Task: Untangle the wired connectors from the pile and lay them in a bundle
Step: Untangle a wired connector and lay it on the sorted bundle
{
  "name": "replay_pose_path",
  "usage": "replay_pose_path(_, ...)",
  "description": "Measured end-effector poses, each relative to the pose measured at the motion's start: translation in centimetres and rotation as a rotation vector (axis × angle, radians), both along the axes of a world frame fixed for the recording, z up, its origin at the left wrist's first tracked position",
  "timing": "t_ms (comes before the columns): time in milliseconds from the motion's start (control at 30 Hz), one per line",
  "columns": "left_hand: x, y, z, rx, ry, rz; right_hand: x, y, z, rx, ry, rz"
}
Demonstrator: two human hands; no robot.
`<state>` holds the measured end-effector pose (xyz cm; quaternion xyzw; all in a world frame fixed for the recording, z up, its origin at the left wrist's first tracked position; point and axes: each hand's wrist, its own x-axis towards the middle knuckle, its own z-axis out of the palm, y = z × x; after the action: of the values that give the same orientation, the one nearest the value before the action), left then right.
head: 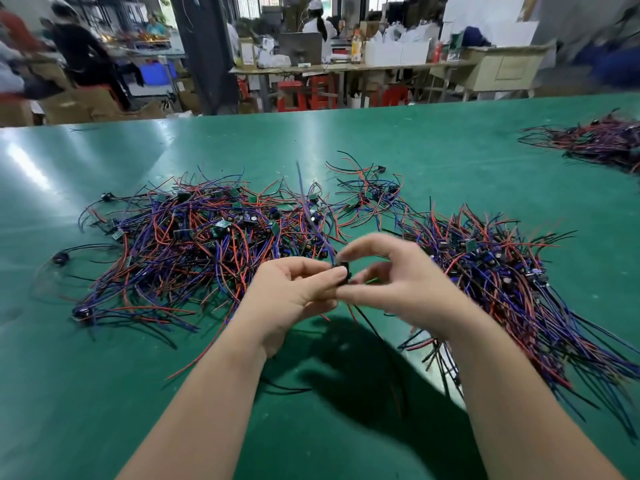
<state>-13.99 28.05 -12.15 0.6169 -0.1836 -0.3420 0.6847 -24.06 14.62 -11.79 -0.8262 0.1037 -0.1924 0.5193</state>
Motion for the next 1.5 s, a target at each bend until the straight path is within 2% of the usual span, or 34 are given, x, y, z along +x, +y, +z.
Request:
replay_pose_path(33, -0.2, 0.0, 0.0, 0.000, -0.020, -0.026, 0.3, 0.5, -0.2, -0.096, -0.011, 0.007)
replay_pose_path(100, -0.3, 0.0, 0.2, -0.026, -0.037, -0.065, 0.7, 0.7, -0.2, -0.198, -0.104, -0.109)
replay_pose_path(167, 0.2, 0.3, 0.6, -0.027, -0.097, -0.011, 0.5, 0.3, 0.2, -0.163, -0.182, -0.294)
replay_pose_path(200, 0.6, 0.6, 0.7, 0.018, -0.226, 0.057, 0.2, -0.1, 0.5, -0.152, -0.208, -0.410)
replay_pose_path(300, 2.3, 1.9, 0.9, 0.357, -0.818, 0.227, -1.2, -2.1, 1.1, -0.319, -0.112, -0.755)
replay_pose_path(333, 2.6, 2.2, 0.8, 0.482, -0.928, 0.208, -1.6, -2.7, 1.1, -0.404, -0.019, -0.834)
replay_pose_path(400, 3.0, 2.5, 0.7, 0.735, -0.998, 0.086, -2.0, -3.5, 1.2, -0.446, 0.138, -0.918)
replay_pose_path(433, 2.8, 2.5, 0.7, 0.867, -1.027, 0.017, -2.0, -3.5, 1.2, -0.425, 0.151, -0.936)
replay_pose_path(500, 2.5, 2.5, 0.3, 1.050, -1.100, -0.082, -1.8, -3.0, 1.2, -0.416, 0.073, -0.919)
replay_pose_path(533, 2.4, 2.6, 0.2, 1.064, -1.114, -0.082, -1.7, -2.7, 1.2, -0.422, 0.032, -0.887)
replay_pose_path(767, 2.7, 2.8, -0.2, 0.818, -1.050, 0.153, -0.5, -1.0, 0.5, -0.374, -0.020, -0.679)
replay_pose_path(900, 2.9, 2.3, 0.0, 0.450, -0.971, 0.446, 0.1, -0.5, 0.1, -0.194, -0.013, -0.583)
replay_pose_path(1000, 2.7, 2.2, 0.5, 0.137, -1.017, 0.642, 0.3, -0.3, -0.1, -0.106, -0.031, -0.540)
replay_pose_path(1100, 2.5, 2.2, 1.0, -0.119, -0.999, 0.725, 0.4, 0.0, -0.3, -0.066, -0.027, -0.499)
replay_pose_path(1200, 2.2, 2.0, 1.6, -0.363, -0.821, 0.668, 0.7, 0.6, -0.2, 0.028, -0.038, -0.430)
replay_pose_path(1333, 1.3, 1.6, 2.9, -0.627, -0.304, 0.450, 1.0, 1.6, 0.1, 0.257, -0.092, -0.251)
replay_pose_path(1400, 0.8, 1.5, 3.2, -0.638, -0.121, 0.354, 1.0, 2.1, 0.3, 0.397, -0.115, -0.102)
replay_pose_path(1500, 0.2, 0.9, 2.8, -0.593, -0.078, 0.228, 1.1, 2.9, 0.2, 0.657, -0.139, 0.117)
